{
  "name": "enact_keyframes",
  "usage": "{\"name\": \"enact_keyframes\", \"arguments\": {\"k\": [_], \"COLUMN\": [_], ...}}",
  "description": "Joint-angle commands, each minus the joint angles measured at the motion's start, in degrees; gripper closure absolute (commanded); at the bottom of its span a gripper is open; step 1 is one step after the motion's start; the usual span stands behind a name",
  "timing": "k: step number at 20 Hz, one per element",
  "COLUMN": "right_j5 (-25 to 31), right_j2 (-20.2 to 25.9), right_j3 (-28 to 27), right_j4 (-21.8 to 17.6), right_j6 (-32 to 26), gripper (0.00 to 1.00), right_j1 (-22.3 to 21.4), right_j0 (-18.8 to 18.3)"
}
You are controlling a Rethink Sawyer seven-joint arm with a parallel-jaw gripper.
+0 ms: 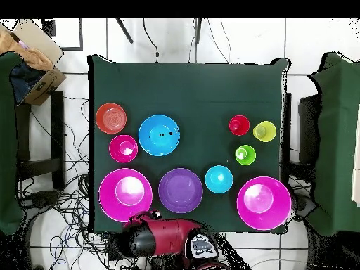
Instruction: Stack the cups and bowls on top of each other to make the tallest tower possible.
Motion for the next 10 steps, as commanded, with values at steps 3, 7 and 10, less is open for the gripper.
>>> {"name": "enact_keyframes", "arguments": {"k": [3,7,10], "right_j5": [-0.2,0.9,1.4], "right_j2": [2.0,2.1,1.8], "right_j3": [-4.6,-4.8,-4.8], "right_j4": [-2.3,-1.8,-1.8], "right_j6": [6.0,5.9,5.9], "gripper": [0.00,0.00,0.00], "right_j1": [1.0,0.4,0.1], "right_j0": [0.1,0.4,0.7]}}
